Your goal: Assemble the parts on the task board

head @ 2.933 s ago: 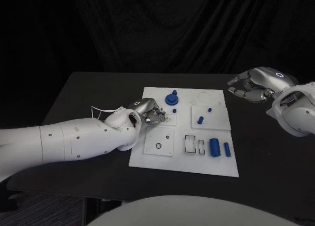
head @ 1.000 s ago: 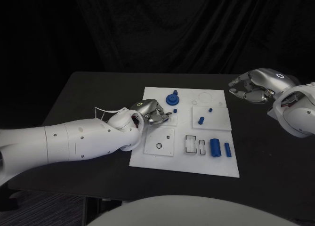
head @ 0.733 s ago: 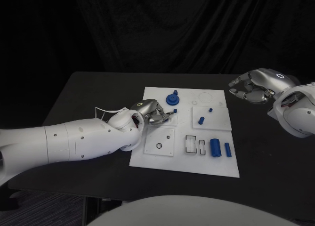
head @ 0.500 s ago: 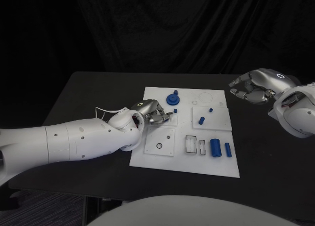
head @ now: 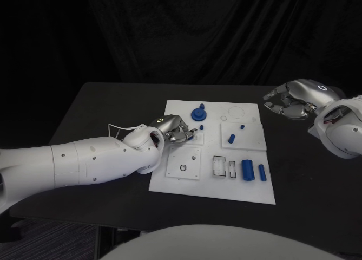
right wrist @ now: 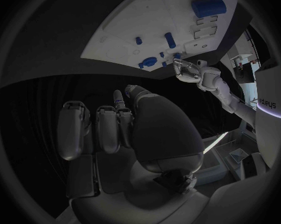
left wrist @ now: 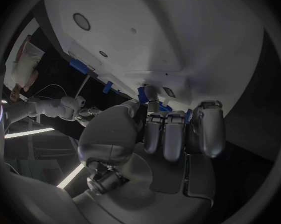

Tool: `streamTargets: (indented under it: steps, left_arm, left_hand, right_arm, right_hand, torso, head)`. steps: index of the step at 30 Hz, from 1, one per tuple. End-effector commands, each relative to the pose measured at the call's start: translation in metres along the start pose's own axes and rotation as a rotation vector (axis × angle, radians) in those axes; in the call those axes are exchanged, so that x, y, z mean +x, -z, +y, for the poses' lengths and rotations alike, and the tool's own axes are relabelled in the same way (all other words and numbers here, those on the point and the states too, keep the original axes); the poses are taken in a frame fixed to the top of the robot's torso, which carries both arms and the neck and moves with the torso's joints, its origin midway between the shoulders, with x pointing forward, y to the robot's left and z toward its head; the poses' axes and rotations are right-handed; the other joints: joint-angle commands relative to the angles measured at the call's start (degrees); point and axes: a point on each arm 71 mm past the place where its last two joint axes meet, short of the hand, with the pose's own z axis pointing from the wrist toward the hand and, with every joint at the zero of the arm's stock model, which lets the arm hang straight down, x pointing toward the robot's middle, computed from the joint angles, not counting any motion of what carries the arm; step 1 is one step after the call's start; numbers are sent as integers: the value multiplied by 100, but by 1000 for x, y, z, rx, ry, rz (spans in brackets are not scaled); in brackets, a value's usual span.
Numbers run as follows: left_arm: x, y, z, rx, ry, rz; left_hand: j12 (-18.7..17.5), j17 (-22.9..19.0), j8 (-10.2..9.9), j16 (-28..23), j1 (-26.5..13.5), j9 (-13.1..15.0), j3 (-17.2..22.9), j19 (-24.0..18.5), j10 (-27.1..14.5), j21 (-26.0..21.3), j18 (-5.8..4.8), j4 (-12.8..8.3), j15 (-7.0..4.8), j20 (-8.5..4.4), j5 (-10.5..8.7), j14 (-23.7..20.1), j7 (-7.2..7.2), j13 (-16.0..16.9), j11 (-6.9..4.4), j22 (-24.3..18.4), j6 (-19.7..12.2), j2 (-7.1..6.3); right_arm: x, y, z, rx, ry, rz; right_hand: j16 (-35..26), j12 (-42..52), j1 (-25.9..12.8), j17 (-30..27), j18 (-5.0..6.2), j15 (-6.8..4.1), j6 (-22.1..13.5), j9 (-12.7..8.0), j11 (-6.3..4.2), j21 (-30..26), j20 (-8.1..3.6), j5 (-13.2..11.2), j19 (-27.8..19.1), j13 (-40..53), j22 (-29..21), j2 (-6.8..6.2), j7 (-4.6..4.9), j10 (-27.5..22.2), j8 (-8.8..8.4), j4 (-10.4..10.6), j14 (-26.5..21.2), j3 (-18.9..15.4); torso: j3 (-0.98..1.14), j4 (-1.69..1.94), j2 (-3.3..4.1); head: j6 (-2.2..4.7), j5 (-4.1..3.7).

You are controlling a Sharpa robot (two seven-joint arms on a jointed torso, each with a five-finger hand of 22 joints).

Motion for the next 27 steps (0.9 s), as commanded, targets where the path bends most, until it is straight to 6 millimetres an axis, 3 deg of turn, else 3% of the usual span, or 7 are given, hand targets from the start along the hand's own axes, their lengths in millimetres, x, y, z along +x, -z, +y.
streamTargets:
  steps: [1, 7, 27]
  left_arm:
    - [7, 2, 2, 16, 14, 35]
    - [6, 3, 4, 21, 16, 30]
    - [2, 5, 7, 29, 46, -2]
  left_hand:
    - [15, 1509, 46, 15, 191, 78, 11, -19, 598, -36, 27, -26, -22, -22, 163, 615, 2, 1504, -36, 733, -56, -32]
    - [15, 1509, 99, 15, 428, 159, 62, -17, 598, -47, 28, -34, -34, -32, 331, 615, -15, 1504, -52, 746, -58, -68]
    - [15, 1509, 179, 15, 949, 281, 308, -19, 598, -80, 31, -78, -61, -57, 465, 615, -53, 1504, -85, 765, -74, -137]
  right_arm:
    - [1, 1, -2, 20, 2, 5]
    - [1, 1, -2, 23, 2, 7]
    - [2, 1, -2, 28, 3, 15]
  right_hand:
    - [-37, -17, 31, -5, 57, 24, -19, -8, -12, -31, 37, 20, 154, -251, 1135, -26, 3, -34, -23, -6, 295, 32]
    - [-37, -17, 31, -5, 57, 24, -19, -8, -12, -31, 37, 20, 154, -251, 1135, -26, 3, -34, -23, -6, 295, 32]
    - [-41, -21, 30, -12, 59, 25, -19, -10, -11, -44, 37, 31, 150, -259, 1131, -29, 4, -37, -26, -9, 294, 37]
  torso:
    - [3, -4, 0]
    - [1, -2, -1]
    - [0, 6, 1]
  head:
    - [1, 0]
    - [1, 2]
    - [1, 29]
